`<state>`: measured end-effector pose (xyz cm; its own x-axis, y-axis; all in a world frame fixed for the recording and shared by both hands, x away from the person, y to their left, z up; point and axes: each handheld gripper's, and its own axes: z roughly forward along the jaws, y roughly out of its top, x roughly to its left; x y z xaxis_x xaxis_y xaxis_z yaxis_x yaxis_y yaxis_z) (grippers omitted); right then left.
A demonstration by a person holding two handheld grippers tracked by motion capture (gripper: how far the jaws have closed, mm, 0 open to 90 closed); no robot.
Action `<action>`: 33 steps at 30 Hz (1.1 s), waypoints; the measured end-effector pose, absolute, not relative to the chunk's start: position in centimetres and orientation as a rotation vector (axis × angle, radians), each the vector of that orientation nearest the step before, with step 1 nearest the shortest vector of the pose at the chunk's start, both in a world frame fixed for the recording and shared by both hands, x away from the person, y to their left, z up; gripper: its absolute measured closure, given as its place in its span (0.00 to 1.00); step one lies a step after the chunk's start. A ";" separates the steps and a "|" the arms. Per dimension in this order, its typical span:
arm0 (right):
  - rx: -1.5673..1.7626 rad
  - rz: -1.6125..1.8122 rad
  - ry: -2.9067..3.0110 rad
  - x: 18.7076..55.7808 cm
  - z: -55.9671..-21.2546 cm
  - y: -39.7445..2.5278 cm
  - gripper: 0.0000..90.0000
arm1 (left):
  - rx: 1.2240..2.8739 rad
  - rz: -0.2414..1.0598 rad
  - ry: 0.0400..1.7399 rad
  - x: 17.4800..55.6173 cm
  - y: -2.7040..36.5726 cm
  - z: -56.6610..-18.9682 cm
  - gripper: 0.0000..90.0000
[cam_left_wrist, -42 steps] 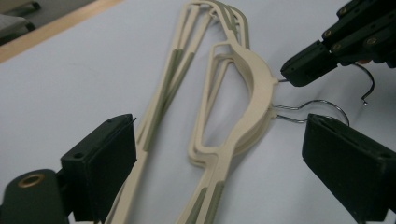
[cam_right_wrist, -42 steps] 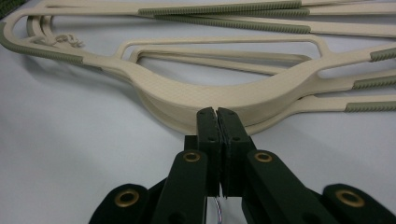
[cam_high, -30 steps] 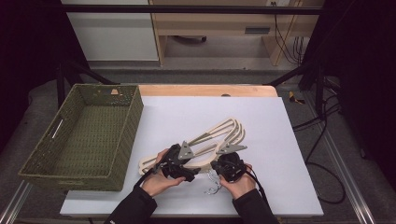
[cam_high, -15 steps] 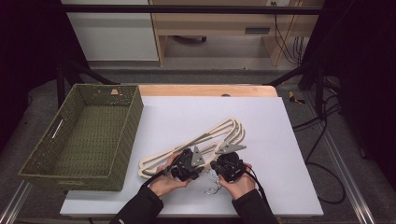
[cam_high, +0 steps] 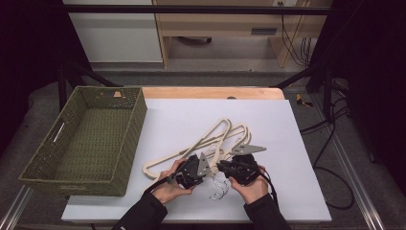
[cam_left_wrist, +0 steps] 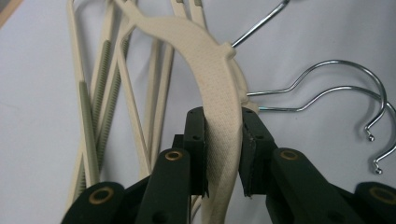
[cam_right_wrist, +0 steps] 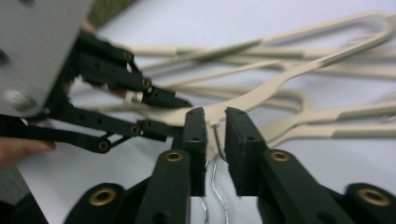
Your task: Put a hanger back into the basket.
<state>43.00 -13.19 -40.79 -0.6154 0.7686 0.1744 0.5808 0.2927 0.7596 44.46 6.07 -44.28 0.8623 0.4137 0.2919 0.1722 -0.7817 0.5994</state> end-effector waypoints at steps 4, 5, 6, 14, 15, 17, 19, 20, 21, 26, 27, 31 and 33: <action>1.209 1.360 2.191 42.7 -39.2 -15.9 0.74 | 2.441 0.550 0.434 44.4 6.6 -43.6 0.85; 1.210 1.395 2.122 42.7 -38.7 -17.4 0.69 | 2.431 0.554 0.445 44.3 6.8 -43.3 0.85; 1.210 1.395 2.122 42.7 -38.7 -17.4 0.69 | 2.431 0.554 0.445 44.3 6.8 -43.3 0.85; 1.255 1.425 1.955 43.2 -39.1 -21.7 0.35 | 2.390 0.574 0.510 44.2 8.2 -41.7 0.87; 1.255 1.415 1.954 43.3 -39.3 -21.8 0.32 | 2.391 0.580 0.511 44.2 8.4 -41.5 0.87; 1.245 1.395 1.961 43.5 -39.7 -21.8 0.27 | 2.372 0.592 0.530 44.2 8.8 -41.2 0.88; 1.247 1.390 1.961 43.6 -40.0 -21.8 0.24 | 2.363 0.607 0.549 44.2 9.4 -40.8 0.89; 1.247 1.390 1.961 43.6 -40.0 -21.8 0.24 | 2.363 0.607 0.549 44.2 9.4 -40.8 0.89; 1.239 1.381 1.974 43.7 -40.2 -21.8 0.23 | 2.359 0.628 0.572 44.3 9.9 -40.3 0.90; 1.237 1.377 1.970 43.7 -40.3 -21.7 0.22 | 2.323 0.672 0.631 44.6 11.3 -39.6 0.93; 1.238 1.377 1.969 43.7 -40.3 -21.8 0.22 | 2.312 0.689 0.650 44.8 11.8 -39.3 0.93; 1.237 1.380 1.967 43.7 -40.3 -21.9 0.20 | 2.253 0.671 0.715 45.5 13.9 -38.6 0.95; 1.229 1.384 1.968 43.7 -40.3 -21.9 0.19 | 2.227 0.657 0.737 45.6 14.6 -38.4 0.96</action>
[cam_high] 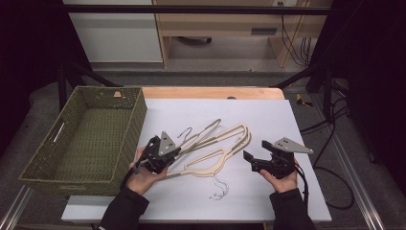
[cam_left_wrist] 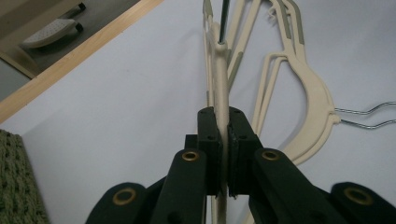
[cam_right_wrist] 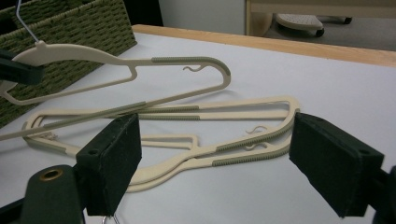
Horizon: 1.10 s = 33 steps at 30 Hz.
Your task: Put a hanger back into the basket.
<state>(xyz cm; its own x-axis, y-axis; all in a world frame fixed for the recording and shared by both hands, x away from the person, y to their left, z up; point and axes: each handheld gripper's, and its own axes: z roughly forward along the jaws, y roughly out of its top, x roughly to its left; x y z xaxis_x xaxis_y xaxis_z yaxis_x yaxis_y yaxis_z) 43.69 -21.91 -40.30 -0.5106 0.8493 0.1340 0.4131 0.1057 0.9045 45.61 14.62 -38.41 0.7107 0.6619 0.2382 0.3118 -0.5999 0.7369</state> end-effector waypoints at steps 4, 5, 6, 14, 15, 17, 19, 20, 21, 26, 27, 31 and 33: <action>1.219 1.405 1.968 43.6 -40.3 -21.8 0.17 | 2.194 0.645 0.760 45.6 15.5 -37.9 0.96; 1.219 1.405 1.968 43.6 -40.3 -21.8 0.17 | 2.180 0.641 0.765 45.6 15.8 -37.7 0.96; 1.214 1.408 1.968 43.6 -40.3 -21.8 0.16 | 2.147 0.625 0.778 45.5 16.3 -37.2 0.96; 1.175 1.429 1.963 43.4 -40.1 -22.1 0.11 | 2.010 0.571 0.816 44.6 18.7 -34.3 0.96; 1.175 1.429 1.963 43.4 -40.1 -22.1 0.11 | 2.010 0.571 0.816 44.6 18.7 -34.3 0.96; 1.174 1.438 1.955 43.4 -39.9 -22.2 0.10 | 1.975 0.552 0.816 44.4 19.2 -33.4 0.96; 1.183 1.453 1.942 43.3 -39.8 -22.4 0.09 | 1.944 0.543 0.805 44.0 19.6 -32.4 0.96; 1.186 1.453 1.938 43.3 -39.7 -22.4 0.09 | 1.917 0.538 0.795 43.7 19.9 -31.4 0.96; 1.186 1.453 1.938 43.3 -39.7 -22.4 0.09 | 1.917 0.538 0.795 43.7 19.9 -31.4 0.96; 1.183 1.467 1.932 43.1 -39.6 -22.6 0.09 | 1.907 0.577 0.758 42.8 20.8 -27.6 0.96; 1.183 1.467 1.932 43.1 -39.6 -22.6 0.09 | 1.907 0.577 0.758 42.8 20.8 -27.6 0.96; 1.183 1.466 1.937 43.1 -39.5 -22.7 0.09 | 1.906 0.579 0.748 43.1 22.0 -25.4 0.96; 1.182 1.465 1.935 43.1 -39.5 -22.7 0.08 | 1.906 0.565 0.740 43.2 22.7 -24.6 0.96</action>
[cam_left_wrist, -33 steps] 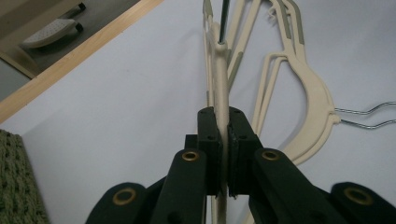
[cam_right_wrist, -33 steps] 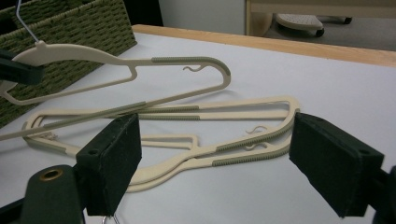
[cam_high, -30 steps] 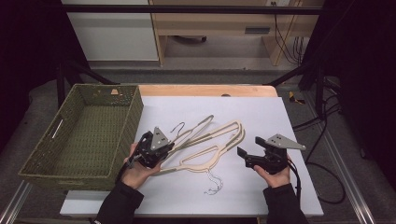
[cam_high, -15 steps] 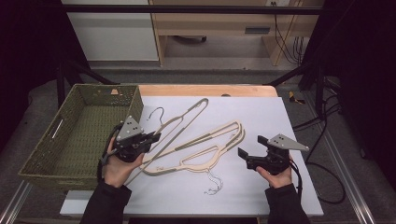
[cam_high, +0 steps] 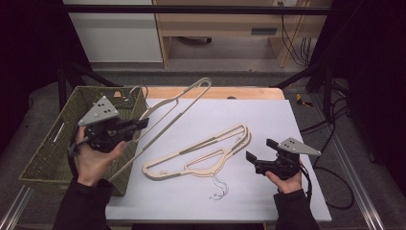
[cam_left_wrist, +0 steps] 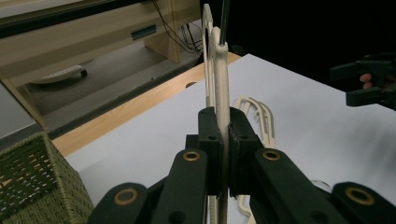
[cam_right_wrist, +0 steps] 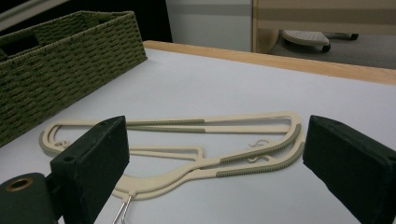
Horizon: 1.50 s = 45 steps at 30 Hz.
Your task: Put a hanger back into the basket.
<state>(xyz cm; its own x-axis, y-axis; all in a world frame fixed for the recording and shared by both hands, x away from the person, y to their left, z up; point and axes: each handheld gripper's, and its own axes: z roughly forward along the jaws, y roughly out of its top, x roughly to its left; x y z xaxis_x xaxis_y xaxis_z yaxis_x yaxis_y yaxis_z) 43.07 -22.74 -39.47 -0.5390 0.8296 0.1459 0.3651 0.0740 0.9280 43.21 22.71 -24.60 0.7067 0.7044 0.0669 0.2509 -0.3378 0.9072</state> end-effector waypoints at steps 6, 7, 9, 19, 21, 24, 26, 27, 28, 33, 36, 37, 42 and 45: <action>1.180 1.464 1.931 43.1 -39.5 -22.8 0.08 | 1.918 0.590 0.748 44.1 25.1 -23.1 0.96; 1.180 1.462 1.932 43.1 -39.5 -22.7 0.08 | 1.927 0.593 0.764 44.4 25.8 -23.0 0.96; 1.183 1.459 1.931 43.0 -39.5 -22.8 0.08 | 1.939 0.605 0.800 45.2 27.4 -23.1 0.96; 1.183 1.462 1.931 43.0 -39.4 -23.1 0.08 | 1.961 0.658 0.903 47.5 33.7 -24.3 0.95; 1.183 1.461 1.932 43.1 -39.5 -23.0 0.08 | 1.963 0.674 0.911 47.8 34.7 -24.6 0.96; 1.184 1.454 1.933 43.1 -39.6 -22.9 0.08 | 1.967 0.683 0.919 48.1 35.6 -25.0 0.95; 1.185 1.453 1.934 43.1 -39.6 -22.9 0.08 | 1.972 0.692 0.920 48.4 36.6 -25.3 0.95; 1.188 1.455 1.936 43.1 -39.6 -23.0 0.08 | 1.959 0.697 0.928 48.6 37.5 -25.8 0.96; 1.188 1.455 1.936 43.1 -39.6 -23.0 0.08 | 1.959 0.697 0.928 48.6 37.5 -25.8 0.95; 1.194 1.450 1.936 43.2 -39.7 -23.0 0.08 | 1.947 0.687 0.961 49.3 39.6 -26.8 0.95; 1.196 1.450 1.938 43.2 -39.7 -23.0 0.08 | 1.947 0.691 0.973 49.5 40.1 -27.3 0.95; 1.194 1.443 1.939 43.2 -39.8 -22.9 0.08 | 1.962 0.698 0.976 49.7 40.6 -27.8 0.96; 1.190 1.449 1.940 43.2 -39.7 -23.0 0.08 | 1.960 0.675 0.992 50.0 41.8 -29.0 0.96; 1.203 1.440 1.938 43.3 -39.9 -22.9 0.08 | 1.975 0.660 1.004 50.1 42.2 -30.3 0.96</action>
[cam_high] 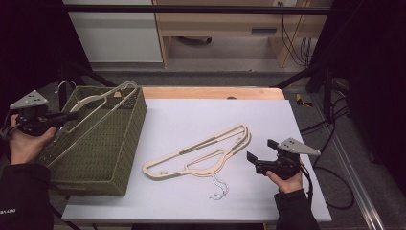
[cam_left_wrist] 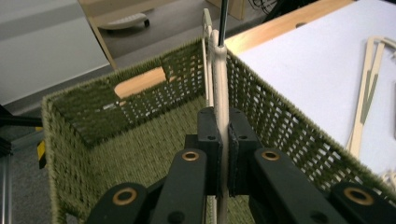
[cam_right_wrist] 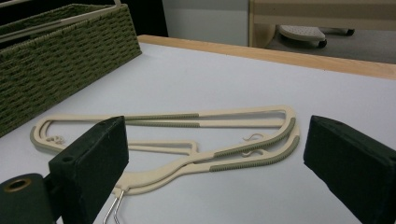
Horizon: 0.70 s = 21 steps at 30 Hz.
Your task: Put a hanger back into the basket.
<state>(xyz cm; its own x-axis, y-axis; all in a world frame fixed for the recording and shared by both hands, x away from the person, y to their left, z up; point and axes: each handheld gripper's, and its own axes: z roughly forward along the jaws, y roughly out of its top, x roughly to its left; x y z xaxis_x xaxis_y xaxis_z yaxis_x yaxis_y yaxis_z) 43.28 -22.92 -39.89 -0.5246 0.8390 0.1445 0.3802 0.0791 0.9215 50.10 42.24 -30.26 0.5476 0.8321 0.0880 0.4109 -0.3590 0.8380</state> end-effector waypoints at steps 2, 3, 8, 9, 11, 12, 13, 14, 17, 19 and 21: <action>1.200 1.436 1.941 43.3 -39.9 -22.9 0.08 | 1.988 0.660 1.002 50.1 42.2 -30.6 0.96; 1.202 1.434 1.944 43.3 -39.9 -22.9 0.08 | 2.004 0.655 0.999 49.9 42.2 -31.3 0.95; 1.197 1.432 1.947 43.3 -40.0 -22.8 0.08 | 2.017 0.649 1.015 50.0 41.9 -33.5 0.95; 1.197 1.432 1.949 43.3 -40.0 -22.8 0.08 | 2.017 0.649 1.015 50.0 41.9 -33.5 0.95; 1.197 1.431 1.949 43.3 -40.0 -22.8 0.08 | 2.023 0.645 1.027 50.0 41.7 -34.4 0.95; 1.184 1.429 1.955 43.4 -40.1 -22.8 0.08 | 2.029 0.642 1.033 50.0 41.5 -35.2 0.95; 1.184 1.429 1.955 43.4 -40.1 -22.8 0.08 | 2.029 0.642 1.033 50.0 41.5 -35.2 0.95; 1.189 1.421 1.958 43.4 -40.1 -22.8 0.08 | 2.029 0.636 1.038 49.9 41.3 -35.9 0.95; 1.182 1.421 1.959 43.4 -40.1 -22.8 0.08 | 2.041 0.631 1.043 49.9 41.1 -36.5 0.95; 1.178 1.422 1.959 43.4 -40.2 -22.7 0.08 | 2.076 0.625 1.046 49.9 40.7 -36.9 0.95; 1.185 1.420 1.959 43.4 -40.2 -22.6 0.08 | 2.103 0.616 1.053 49.8 40.4 -37.3 0.94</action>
<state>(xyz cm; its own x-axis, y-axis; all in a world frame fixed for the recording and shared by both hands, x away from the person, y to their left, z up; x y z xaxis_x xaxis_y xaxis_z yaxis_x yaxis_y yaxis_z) 43.40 -22.64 -40.17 -0.5335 0.8364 0.1259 0.3798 0.1039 0.9192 49.81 40.38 -37.33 0.5576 0.8237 0.1030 0.4934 -0.4287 0.7569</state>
